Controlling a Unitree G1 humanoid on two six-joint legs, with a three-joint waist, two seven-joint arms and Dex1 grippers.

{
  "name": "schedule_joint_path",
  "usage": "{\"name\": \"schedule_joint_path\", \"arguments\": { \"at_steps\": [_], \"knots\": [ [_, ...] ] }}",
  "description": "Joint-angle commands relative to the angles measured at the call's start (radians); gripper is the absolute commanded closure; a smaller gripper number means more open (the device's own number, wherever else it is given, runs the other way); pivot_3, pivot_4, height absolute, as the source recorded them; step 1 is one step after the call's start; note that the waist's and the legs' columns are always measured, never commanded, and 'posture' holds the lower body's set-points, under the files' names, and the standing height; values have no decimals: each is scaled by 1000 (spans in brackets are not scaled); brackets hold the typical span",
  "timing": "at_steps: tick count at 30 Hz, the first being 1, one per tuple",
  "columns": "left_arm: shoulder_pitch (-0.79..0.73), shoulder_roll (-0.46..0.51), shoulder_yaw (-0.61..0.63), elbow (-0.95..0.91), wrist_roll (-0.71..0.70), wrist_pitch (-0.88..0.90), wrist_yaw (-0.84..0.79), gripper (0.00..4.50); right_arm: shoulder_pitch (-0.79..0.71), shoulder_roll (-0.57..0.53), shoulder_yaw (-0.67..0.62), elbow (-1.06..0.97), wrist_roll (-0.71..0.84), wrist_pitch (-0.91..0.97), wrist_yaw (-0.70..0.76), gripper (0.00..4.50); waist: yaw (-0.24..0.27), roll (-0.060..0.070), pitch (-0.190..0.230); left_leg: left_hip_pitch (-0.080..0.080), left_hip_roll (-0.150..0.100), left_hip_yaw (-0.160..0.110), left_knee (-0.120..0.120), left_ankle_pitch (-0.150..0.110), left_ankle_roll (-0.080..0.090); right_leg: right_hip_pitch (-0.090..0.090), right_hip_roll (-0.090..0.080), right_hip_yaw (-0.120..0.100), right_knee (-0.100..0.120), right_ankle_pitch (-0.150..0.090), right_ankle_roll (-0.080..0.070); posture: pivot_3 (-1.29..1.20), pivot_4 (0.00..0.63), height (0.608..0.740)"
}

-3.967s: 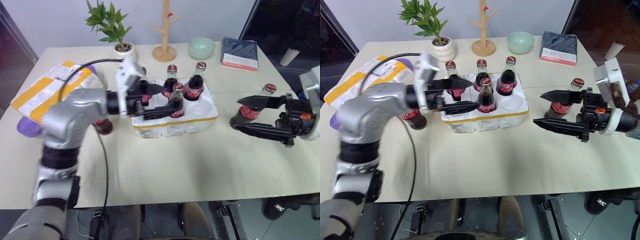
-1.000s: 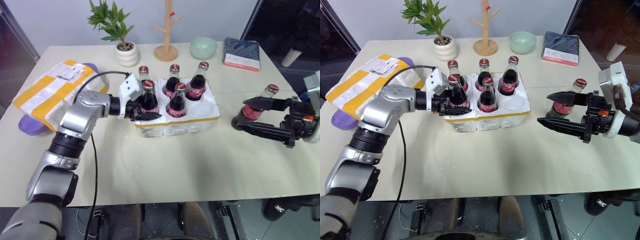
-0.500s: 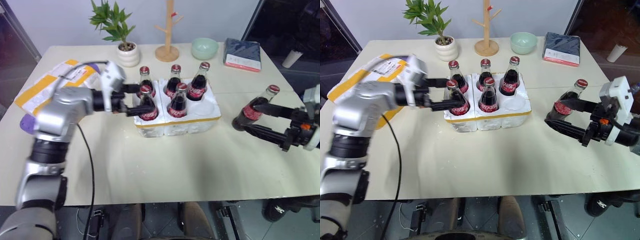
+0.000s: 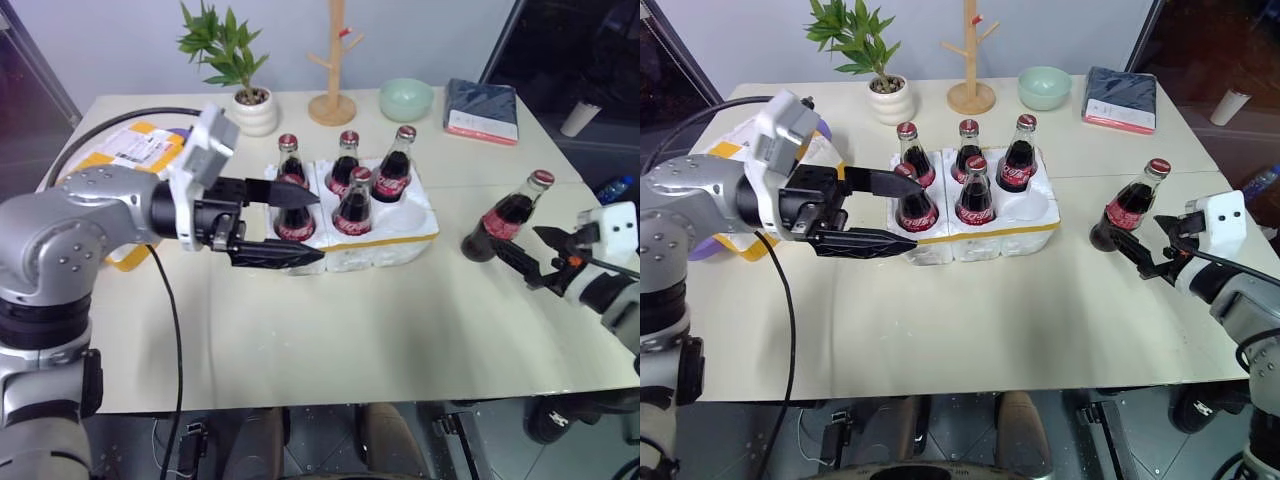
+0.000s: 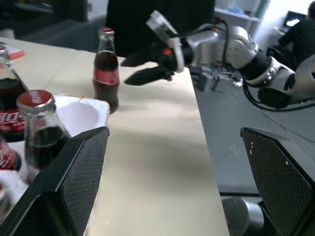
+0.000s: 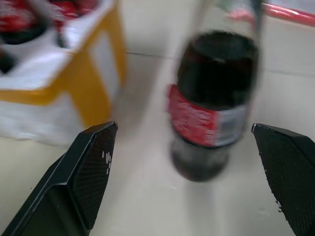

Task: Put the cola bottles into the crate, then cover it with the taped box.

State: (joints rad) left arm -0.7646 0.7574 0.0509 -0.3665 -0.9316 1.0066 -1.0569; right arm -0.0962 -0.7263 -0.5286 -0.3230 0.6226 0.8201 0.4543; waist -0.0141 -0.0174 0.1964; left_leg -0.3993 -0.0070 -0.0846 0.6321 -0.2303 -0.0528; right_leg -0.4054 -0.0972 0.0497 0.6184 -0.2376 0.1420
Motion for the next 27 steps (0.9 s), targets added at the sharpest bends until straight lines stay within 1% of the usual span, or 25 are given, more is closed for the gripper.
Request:
{"name": "schedule_joint_path", "arguments": {
  "at_steps": [1, 4, 9, 14, 16, 18, 19, 20, 21, 25, 27],
  "knots": [
    [-26, -12, -45, -22, 51, -66, -4, 37, -57, 14, 9, 41, -22, -26, -39, 0, -1, 0, 0, 0, 0, 0, 0, 0, 0, -1, 0, 0, 0, 0, 0, 0, 150, 739],
    [-25, -18, -57, -20, 61, -83, -7, 37, -85, 25, 14, 76, -31, -31, -50, 0, -1, 0, 0, 0, 0, 0, -1, 0, 0, -1, 0, 0, 0, 0, 0, 0, 150, 739],
    [-41, -37, -48, -6, 44, -79, 5, 37, -144, 51, 72, 166, -51, -75, -23, 0, -3, 0, 0, 0, 0, 0, -1, 0, 0, 0, 0, 0, 0, 0, 0, 0, 150, 739],
    [-44, -42, -71, 5, 80, -107, -6, 37, -250, 85, 128, 319, -84, -142, -2, 0, -6, 1, 0, 0, 0, 0, -1, 0, 0, 0, 0, 0, -1, 0, 0, 0, 150, 739],
    [-49, -48, -73, 11, 87, -115, -4, 37, -273, 91, 132, 369, -96, -169, 2, 0, -6, 1, 0, 0, 0, 1, -1, 0, 0, 0, 0, 0, -1, 0, 0, 0, 150, 739],
    [-52, -52, -70, 14, 92, -119, -1, 0, -281, 92, 134, 396, -106, -192, 6, 521, -4, 1, 0, 0, 0, 0, -2, 0, 0, 0, 0, 0, -1, 0, 0, 0, 150, 739],
    [-52, -52, -69, 14, 94, -120, -1, 0, -280, 90, 137, 399, -111, -201, 9, 853, -3, 1, 0, 0, 0, 0, -2, 0, 0, 0, 0, 0, -1, 0, 0, 0, 150, 739],
    [-51, -52, -69, 14, 95, -121, -2, 0, -279, 89, 140, 401, -115, -209, 12, 1316, -2, 1, 0, 0, 0, 0, -2, 0, 0, 0, 0, 0, -1, 0, 0, 0, 150, 739],
    [-50, -51, -68, 13, 97, -122, -3, 0, -272, 85, 143, 382, -116, -215, 18, 1665, -3, 1, 0, 0, 0, 0, -1, 0, 0, 0, 0, 0, -1, 0, 1, 0, 150, 739],
    [-43, -45, -60, 15, 101, -126, -1, 0, -272, 78, 115, 285, -89, -227, 19, 1635, -3, 1, 1, 0, 0, 0, -1, 0, 0, -1, 0, 0, -1, 0, 1, 0, 150, 739],
    [-39, -41, -50, 22, 105, -129, 7, 0, -314, 56, 80, 233, -64, -239, 19, 1635, -4, 3, 1, -1, 0, 0, -1, 0, 0, -1, 0, 0, -1, 0, 1, 0, 150, 739]
  ]
}}
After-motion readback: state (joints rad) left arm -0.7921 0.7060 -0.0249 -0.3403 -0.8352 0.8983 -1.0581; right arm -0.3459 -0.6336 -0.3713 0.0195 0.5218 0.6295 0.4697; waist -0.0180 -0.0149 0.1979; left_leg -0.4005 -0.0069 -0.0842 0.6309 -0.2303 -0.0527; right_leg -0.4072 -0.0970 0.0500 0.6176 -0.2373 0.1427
